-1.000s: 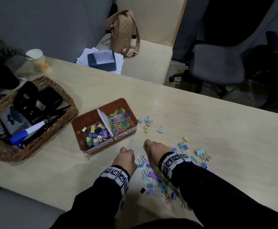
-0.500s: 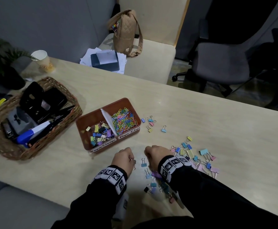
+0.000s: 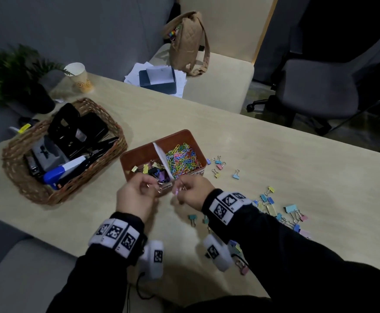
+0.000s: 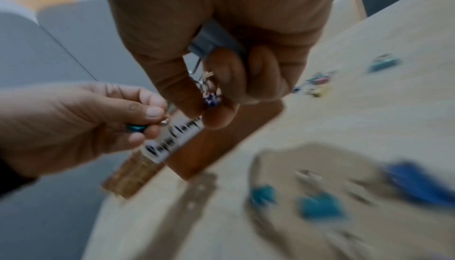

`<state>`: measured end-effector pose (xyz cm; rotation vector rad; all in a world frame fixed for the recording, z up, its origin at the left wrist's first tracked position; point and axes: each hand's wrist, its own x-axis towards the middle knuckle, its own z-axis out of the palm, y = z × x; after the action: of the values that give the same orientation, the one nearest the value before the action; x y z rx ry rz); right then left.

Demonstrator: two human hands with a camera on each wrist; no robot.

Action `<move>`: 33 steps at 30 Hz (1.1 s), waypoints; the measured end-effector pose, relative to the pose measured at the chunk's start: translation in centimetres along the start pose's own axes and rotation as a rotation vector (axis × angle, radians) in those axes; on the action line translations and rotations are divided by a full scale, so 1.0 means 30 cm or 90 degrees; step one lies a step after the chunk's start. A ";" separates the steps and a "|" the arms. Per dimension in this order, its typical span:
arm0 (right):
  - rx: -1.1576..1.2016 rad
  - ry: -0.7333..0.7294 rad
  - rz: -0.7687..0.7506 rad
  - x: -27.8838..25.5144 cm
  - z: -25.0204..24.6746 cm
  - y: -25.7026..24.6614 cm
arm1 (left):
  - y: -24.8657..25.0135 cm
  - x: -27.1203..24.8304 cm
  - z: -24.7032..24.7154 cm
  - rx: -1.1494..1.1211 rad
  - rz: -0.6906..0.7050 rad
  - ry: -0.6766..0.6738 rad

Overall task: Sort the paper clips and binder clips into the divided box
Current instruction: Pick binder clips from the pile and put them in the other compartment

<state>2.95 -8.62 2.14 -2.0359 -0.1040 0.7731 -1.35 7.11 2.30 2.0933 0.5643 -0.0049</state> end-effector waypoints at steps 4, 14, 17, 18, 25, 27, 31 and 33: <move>0.233 -0.003 0.081 0.078 0.022 -0.121 | -0.011 0.081 -0.041 -0.008 -0.004 0.066; 0.428 0.159 0.084 0.129 0.009 -0.135 | -0.024 0.007 -0.021 -0.001 0.007 0.068; 0.333 0.282 0.045 0.115 -0.067 -0.046 | -0.028 -0.028 0.014 0.043 0.033 0.015; 0.279 0.336 0.044 0.115 -0.098 -0.007 | -0.033 -0.036 0.032 0.058 0.038 -0.012; -0.186 0.276 0.208 0.093 -0.307 0.248 | 0.008 -0.061 0.189 0.205 0.141 -0.225; -0.291 0.199 0.205 0.091 -0.310 0.293 | 0.032 -0.048 0.246 0.232 0.175 -0.271; -0.401 0.105 0.147 0.106 -0.315 0.318 | 0.082 -0.015 0.357 0.284 0.206 -0.344; -0.468 0.042 0.123 0.137 -0.317 0.311 | 0.105 0.008 0.407 0.311 0.210 -0.362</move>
<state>9.48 -19.47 -3.67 -2.7983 -0.1733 0.8658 2.70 -4.00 -2.13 2.4817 -0.1489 -0.5793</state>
